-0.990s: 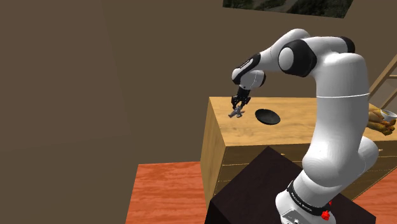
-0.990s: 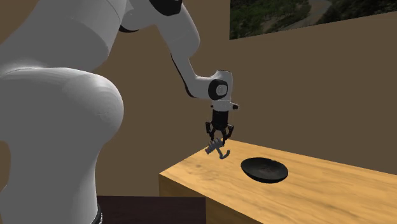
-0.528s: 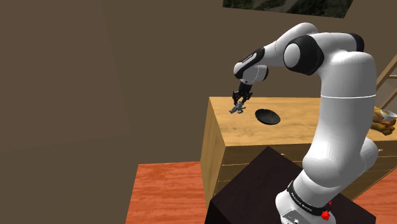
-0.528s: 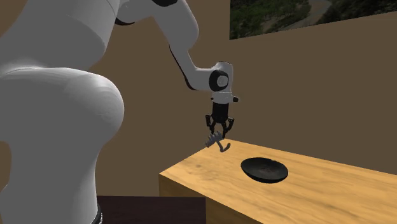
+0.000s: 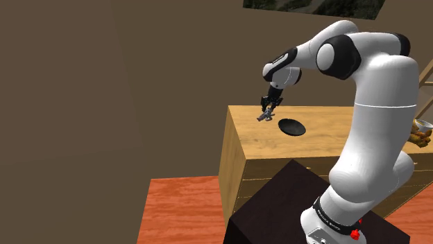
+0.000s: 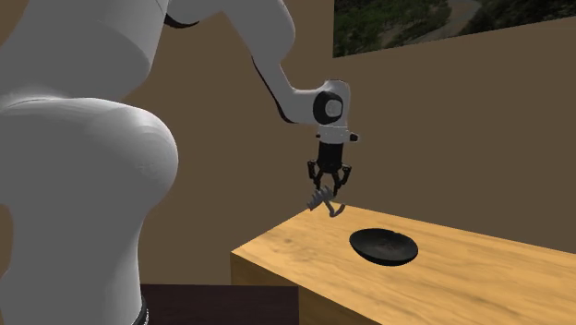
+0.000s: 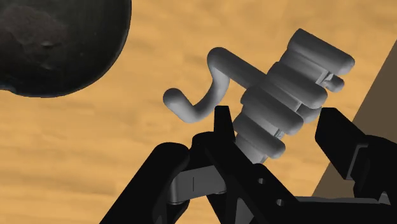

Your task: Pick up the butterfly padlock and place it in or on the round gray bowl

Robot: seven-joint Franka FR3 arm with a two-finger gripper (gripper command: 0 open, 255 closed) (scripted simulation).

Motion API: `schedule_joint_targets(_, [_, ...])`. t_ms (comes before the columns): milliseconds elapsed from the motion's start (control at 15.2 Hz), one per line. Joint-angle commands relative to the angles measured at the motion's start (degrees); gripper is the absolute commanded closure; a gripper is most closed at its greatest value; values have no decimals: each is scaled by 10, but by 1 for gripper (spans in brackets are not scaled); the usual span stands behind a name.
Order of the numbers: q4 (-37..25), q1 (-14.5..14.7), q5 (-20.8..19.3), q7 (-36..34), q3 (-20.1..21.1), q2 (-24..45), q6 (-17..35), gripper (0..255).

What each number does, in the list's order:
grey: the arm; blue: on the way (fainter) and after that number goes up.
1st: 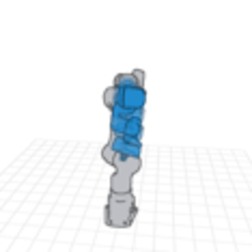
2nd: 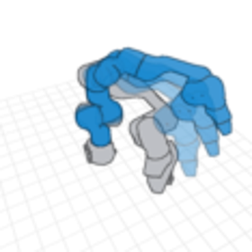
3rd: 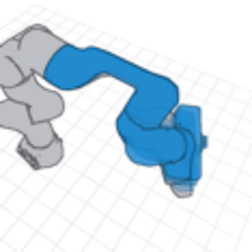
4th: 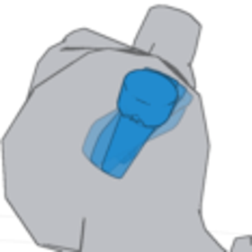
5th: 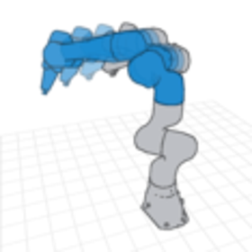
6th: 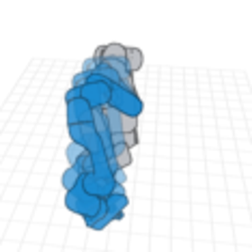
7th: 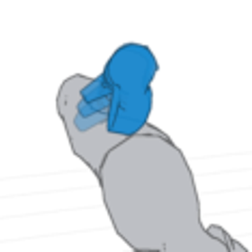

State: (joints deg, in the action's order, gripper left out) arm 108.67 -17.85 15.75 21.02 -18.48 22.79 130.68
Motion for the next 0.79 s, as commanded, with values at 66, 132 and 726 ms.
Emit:
schedule_joint_targets(66, [1, -27, 5, 39, -9, 0, -3, 255])
schedule_joint_targets(132, [1, -36, 6, 52, -12, 1, -4, 255])
schedule_joint_targets(726, [-29, -126, 25, 169, -35, 26, -26, 255])
